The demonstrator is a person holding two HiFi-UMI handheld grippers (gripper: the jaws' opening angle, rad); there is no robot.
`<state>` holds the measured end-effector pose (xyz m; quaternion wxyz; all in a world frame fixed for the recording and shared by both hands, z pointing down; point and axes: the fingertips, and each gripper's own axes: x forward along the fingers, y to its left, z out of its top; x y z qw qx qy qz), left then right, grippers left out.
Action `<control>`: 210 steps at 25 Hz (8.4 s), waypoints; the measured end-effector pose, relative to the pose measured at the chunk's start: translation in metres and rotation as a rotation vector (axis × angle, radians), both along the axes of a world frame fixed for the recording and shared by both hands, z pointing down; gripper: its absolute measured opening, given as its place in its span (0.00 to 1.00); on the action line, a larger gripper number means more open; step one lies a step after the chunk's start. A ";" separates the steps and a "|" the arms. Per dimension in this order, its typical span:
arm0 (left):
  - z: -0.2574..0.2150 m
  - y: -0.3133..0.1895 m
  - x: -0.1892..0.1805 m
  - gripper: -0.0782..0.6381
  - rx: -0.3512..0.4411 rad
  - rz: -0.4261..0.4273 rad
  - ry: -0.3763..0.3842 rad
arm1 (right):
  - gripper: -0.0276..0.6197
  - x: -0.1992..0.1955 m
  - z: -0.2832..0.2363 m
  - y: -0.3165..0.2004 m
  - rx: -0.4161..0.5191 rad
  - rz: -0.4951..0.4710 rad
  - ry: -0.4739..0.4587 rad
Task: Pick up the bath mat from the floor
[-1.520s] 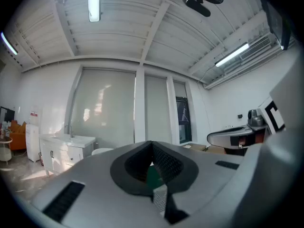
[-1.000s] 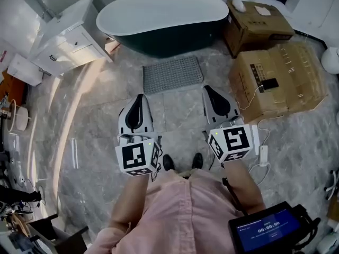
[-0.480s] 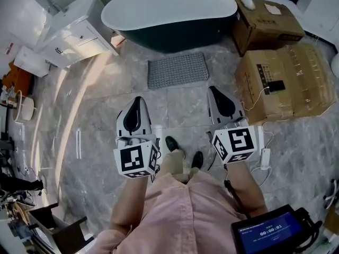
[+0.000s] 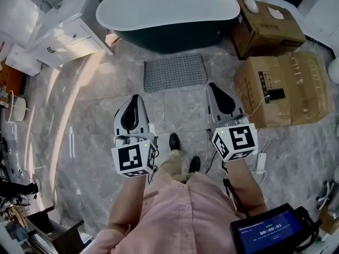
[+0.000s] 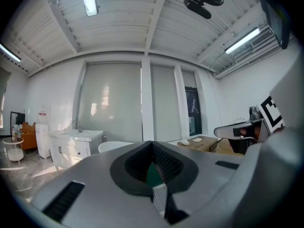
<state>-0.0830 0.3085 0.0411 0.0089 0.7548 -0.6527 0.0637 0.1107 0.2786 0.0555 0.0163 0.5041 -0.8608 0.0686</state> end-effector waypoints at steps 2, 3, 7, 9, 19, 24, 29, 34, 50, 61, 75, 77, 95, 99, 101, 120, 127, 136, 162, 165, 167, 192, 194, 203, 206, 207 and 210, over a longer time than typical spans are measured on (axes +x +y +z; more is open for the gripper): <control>-0.003 -0.022 -0.013 0.14 0.006 0.001 0.007 | 0.07 -0.014 -0.003 -0.021 -0.001 0.002 0.000; -0.005 -0.034 -0.020 0.14 0.010 0.001 0.010 | 0.07 -0.020 -0.005 -0.032 0.000 0.003 -0.001; -0.011 -0.074 -0.038 0.14 0.033 0.009 0.016 | 0.07 -0.038 -0.012 -0.068 0.017 0.012 0.007; -0.016 -0.089 -0.046 0.14 0.051 0.017 0.018 | 0.07 -0.046 -0.017 -0.082 0.030 0.018 0.006; -0.037 -0.147 -0.078 0.14 0.093 0.045 0.041 | 0.07 -0.073 -0.044 -0.131 0.076 0.056 0.014; -0.023 -0.160 -0.077 0.14 0.069 0.055 0.051 | 0.07 -0.080 -0.036 -0.140 0.064 0.050 0.022; -0.005 -0.175 -0.067 0.14 0.032 0.056 0.039 | 0.07 -0.070 -0.017 -0.153 0.029 0.051 0.013; 0.006 -0.203 -0.061 0.14 0.004 0.042 0.021 | 0.07 -0.058 -0.001 -0.184 0.003 0.056 -0.002; 0.006 -0.348 0.004 0.14 -0.035 0.034 -0.054 | 0.07 0.011 0.012 -0.338 -0.032 0.049 -0.052; -0.017 -0.398 0.038 0.14 0.013 -0.015 -0.089 | 0.07 0.044 0.000 -0.400 0.003 -0.001 -0.078; -0.017 -0.416 -0.012 0.14 0.018 -0.096 -0.086 | 0.07 0.005 -0.002 -0.439 0.013 -0.050 -0.076; -0.016 -0.422 -0.022 0.14 0.020 -0.094 -0.086 | 0.07 -0.003 -0.002 -0.444 0.013 -0.047 -0.069; -0.016 -0.456 -0.131 0.14 0.051 -0.019 -0.002 | 0.07 -0.112 -0.026 -0.456 0.057 0.000 0.008; -0.018 -0.456 -0.139 0.14 0.062 -0.019 0.014 | 0.07 -0.121 -0.028 -0.455 0.063 -0.008 0.027; -0.023 -0.457 -0.137 0.14 0.074 -0.016 0.019 | 0.07 -0.122 -0.035 -0.458 0.078 -0.013 0.031; 0.066 -0.456 -0.139 0.14 -0.127 -0.076 0.035 | 0.07 -0.100 0.052 -0.475 -0.119 -0.028 0.073; 0.140 -0.437 -0.127 0.14 -0.270 -0.069 0.030 | 0.07 -0.075 0.138 -0.453 -0.290 0.001 0.089; 0.177 -0.421 -0.107 0.14 -0.330 -0.057 0.026 | 0.07 -0.044 0.177 -0.438 -0.352 0.020 0.106; 0.236 -0.444 -0.114 0.14 -0.314 -0.013 0.030 | 0.07 -0.039 0.239 -0.461 -0.328 0.014 0.117; 0.256 -0.444 -0.117 0.14 -0.321 -0.016 0.031 | 0.07 -0.038 0.257 -0.462 -0.333 0.010 0.125; 0.268 -0.444 -0.121 0.14 -0.325 -0.021 0.030 | 0.07 -0.039 0.271 -0.461 -0.342 0.018 0.126; 0.450 -0.472 -0.159 0.14 -0.330 0.008 0.025 | 0.07 -0.030 0.459 -0.481 -0.363 0.083 0.139; 0.468 -0.475 -0.162 0.14 -0.334 0.005 0.022 | 0.07 -0.027 0.476 -0.484 -0.365 0.086 0.140; 0.547 -0.482 -0.178 0.14 -0.344 -0.025 0.027 | 0.07 -0.023 0.554 -0.494 -0.379 0.085 0.149; 0.573 -0.483 -0.181 0.14 -0.351 -0.030 0.028 | 0.07 -0.022 0.577 -0.497 -0.372 0.069 0.155; 0.583 -0.483 -0.182 0.14 -0.354 -0.031 0.027 | 0.07 -0.021 0.585 -0.498 -0.368 0.065 0.158; 0.607 -0.482 -0.187 0.14 -0.362 -0.027 0.013 | 0.07 -0.020 0.606 -0.502 -0.363 0.060 0.164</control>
